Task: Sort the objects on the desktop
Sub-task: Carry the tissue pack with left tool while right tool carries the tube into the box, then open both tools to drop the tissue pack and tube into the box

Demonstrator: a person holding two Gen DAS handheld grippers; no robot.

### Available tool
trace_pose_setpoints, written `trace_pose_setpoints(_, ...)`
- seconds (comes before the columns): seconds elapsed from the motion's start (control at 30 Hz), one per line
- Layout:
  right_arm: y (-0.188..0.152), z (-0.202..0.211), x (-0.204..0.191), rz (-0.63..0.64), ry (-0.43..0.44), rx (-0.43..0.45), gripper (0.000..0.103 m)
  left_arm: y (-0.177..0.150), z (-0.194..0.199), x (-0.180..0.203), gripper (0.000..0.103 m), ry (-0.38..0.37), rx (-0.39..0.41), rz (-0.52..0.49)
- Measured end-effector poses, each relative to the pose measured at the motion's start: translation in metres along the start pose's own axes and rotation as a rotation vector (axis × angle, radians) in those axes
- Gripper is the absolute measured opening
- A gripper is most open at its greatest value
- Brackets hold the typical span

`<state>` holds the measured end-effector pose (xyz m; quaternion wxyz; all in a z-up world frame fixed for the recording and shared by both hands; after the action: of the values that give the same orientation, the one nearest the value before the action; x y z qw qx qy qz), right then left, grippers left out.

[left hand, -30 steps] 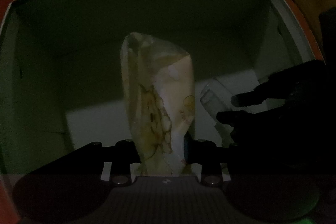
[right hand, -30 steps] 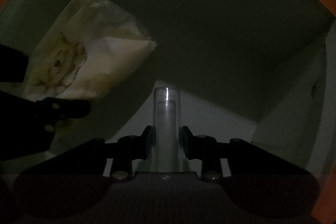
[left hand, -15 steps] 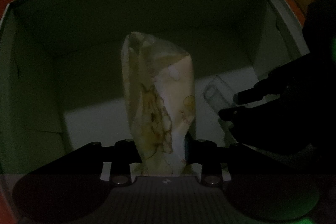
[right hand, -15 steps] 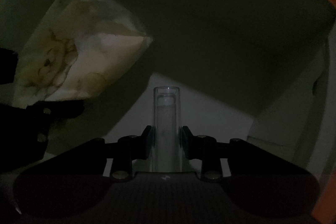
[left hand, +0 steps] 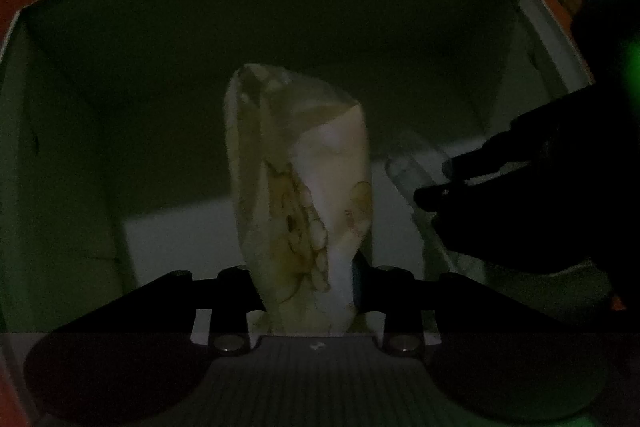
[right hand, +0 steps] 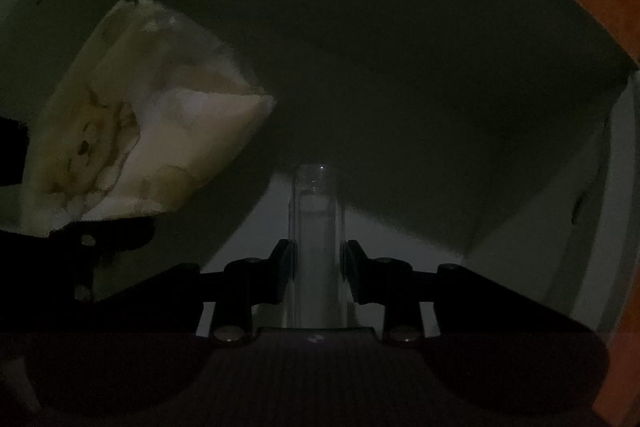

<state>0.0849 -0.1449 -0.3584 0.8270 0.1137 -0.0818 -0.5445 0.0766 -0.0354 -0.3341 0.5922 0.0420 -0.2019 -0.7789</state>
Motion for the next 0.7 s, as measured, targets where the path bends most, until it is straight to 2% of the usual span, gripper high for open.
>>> trace_pose_setpoints(0.57, -0.003, -0.002, -0.005, 0.003, -0.007, -0.006, 0.032, -0.003, 0.005, -0.001, 0.031, -0.002, 0.007, -0.007)
trace_pose_setpoints(0.63, -0.002, 0.000, -0.005, -0.016, 0.003, -0.003, 0.043, -0.001, 0.006, -0.002, 0.036, -0.005, 0.014, 0.011)
trace_pose_setpoints(0.7, 0.000, 0.007, -0.006, -0.036, 0.010, 0.026, 0.046, 0.001, 0.009, -0.003, 0.042, -0.001, 0.039, 0.014)
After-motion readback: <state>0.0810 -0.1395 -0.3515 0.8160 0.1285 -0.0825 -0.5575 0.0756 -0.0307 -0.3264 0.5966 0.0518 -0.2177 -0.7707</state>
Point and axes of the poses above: each gripper's, at about its wrist camera, not at the fingertips, and z roughly against the way its jaws point, x to its right, y to its top, the point moved 5 cm from there along -z, roughly the way its jaws point, and after that the axes turned 9 degrees about x, right-handed, at the moved point
